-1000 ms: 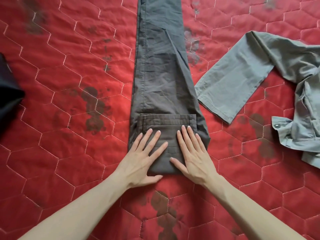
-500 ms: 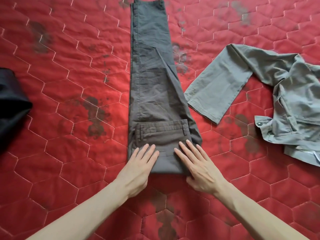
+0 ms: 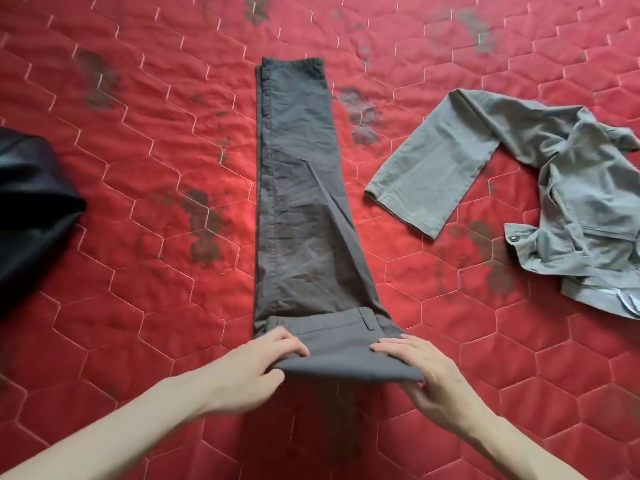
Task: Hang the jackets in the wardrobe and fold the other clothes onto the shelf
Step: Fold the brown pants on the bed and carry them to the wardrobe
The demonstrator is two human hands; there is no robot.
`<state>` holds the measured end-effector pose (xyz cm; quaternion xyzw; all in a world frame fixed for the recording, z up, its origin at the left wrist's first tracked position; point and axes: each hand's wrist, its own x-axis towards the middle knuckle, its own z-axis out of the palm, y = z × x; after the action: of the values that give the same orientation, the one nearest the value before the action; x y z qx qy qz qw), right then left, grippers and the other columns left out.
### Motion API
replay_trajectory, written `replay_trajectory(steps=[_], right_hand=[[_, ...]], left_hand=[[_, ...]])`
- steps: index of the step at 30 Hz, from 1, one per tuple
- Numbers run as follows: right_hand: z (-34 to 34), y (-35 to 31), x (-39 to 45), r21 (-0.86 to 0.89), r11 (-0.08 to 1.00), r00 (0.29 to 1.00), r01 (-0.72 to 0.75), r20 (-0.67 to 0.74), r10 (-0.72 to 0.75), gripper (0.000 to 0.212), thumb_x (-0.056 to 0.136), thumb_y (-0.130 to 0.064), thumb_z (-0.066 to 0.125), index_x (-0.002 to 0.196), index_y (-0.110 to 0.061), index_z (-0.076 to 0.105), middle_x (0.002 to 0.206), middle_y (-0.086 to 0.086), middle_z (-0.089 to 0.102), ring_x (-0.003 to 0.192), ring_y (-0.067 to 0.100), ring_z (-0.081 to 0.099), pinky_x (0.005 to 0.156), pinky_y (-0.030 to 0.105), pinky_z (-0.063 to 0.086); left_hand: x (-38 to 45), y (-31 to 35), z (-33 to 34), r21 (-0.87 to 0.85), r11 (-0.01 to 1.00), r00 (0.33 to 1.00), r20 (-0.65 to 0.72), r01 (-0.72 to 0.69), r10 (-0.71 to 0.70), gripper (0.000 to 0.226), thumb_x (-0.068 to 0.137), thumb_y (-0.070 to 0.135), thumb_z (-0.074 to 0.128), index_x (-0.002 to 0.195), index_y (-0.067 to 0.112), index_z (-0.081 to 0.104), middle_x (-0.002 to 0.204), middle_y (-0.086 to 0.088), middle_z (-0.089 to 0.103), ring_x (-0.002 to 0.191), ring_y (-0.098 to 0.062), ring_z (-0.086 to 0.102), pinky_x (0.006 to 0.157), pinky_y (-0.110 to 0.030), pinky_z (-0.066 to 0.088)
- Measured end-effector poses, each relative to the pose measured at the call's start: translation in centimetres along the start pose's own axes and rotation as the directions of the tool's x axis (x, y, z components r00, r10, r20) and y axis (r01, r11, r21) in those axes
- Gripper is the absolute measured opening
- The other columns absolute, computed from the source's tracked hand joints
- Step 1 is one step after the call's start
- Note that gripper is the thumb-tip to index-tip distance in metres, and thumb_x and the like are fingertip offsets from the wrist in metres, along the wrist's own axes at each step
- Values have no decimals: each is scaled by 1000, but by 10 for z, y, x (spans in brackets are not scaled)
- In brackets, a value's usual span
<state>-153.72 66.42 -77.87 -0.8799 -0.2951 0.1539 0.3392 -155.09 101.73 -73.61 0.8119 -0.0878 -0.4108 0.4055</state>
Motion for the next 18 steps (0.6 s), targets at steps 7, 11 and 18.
replay_trajectory(steps=[7,11,18], right_hand=[[0,-28,37,317,915,910,-248,-248,332,16,105,-29,57,95,-40,63,80,-17,66,71,-8,55,66,18,46],[4,-29,81,434,858,854,-277,-298,426,17,104,-33,50,107,-31,66,85,-2,69,76,3,57,72,31,49],[9,-6,149,525,799,805,-292,-316,502,20,111,-27,48,107,-15,63,84,-3,62,80,4,50,76,32,45]], left_hand=[[-2,-17,-26,-543,837,947,-226,73,-230,38,75,54,77,103,28,73,89,-7,73,79,-10,62,73,-29,48],[12,-18,-26,-902,432,880,-209,-5,-426,73,74,81,68,102,14,79,100,-4,79,95,-16,74,85,-32,52],[34,-23,-28,-844,501,824,-414,-189,-386,46,94,49,64,130,21,69,129,1,74,126,-15,66,115,-45,43]])
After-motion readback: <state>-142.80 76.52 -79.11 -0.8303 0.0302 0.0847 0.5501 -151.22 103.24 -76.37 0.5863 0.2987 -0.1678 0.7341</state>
